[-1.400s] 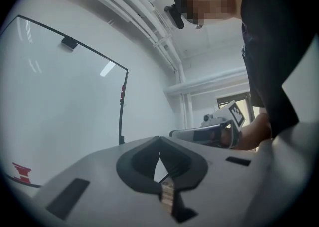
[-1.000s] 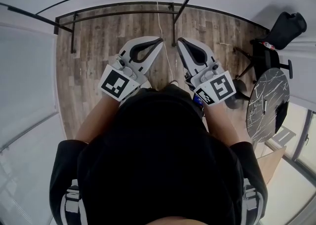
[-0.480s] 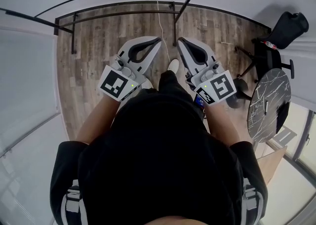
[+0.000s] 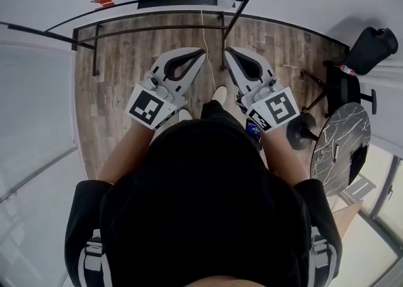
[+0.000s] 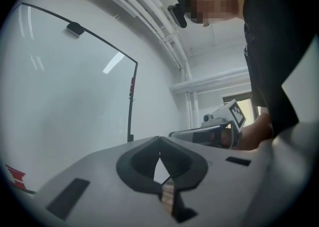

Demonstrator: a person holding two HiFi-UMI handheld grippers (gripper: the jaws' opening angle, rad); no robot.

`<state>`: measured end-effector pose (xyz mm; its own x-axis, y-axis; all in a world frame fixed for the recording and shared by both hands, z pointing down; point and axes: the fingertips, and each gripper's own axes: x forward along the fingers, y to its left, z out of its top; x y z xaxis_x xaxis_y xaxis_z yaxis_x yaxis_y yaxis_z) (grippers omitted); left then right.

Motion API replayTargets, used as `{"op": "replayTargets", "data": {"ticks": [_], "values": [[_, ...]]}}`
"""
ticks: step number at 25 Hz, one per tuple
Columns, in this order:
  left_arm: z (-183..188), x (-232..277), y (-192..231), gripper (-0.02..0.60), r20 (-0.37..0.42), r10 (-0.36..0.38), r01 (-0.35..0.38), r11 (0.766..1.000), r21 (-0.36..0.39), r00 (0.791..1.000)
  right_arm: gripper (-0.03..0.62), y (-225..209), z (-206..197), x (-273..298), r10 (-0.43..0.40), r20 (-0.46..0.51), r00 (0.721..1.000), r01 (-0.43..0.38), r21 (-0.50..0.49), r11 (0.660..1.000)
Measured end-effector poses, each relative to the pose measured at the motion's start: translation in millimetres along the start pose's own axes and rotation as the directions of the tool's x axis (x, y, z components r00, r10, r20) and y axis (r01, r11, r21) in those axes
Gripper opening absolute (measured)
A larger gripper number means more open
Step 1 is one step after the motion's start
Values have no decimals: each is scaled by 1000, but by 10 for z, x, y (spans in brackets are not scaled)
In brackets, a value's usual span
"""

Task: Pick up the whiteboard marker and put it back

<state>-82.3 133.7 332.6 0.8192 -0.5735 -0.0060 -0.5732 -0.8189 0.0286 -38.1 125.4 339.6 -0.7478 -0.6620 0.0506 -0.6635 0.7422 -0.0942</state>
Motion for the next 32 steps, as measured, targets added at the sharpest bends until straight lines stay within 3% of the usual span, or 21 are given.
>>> {"op": "replayTargets", "data": {"ticks": [16, 32], "values": [[15, 1094, 398, 3, -20, 61, -61, 998, -2, 998, -6, -994, 111, 164, 107, 1, 994, -107, -9, 994], [-78, 1593, 646, 3, -28, 101, -101, 995, 9, 994, -6, -1622, 86, 352, 132, -7, 991, -132, -18, 991]]}}
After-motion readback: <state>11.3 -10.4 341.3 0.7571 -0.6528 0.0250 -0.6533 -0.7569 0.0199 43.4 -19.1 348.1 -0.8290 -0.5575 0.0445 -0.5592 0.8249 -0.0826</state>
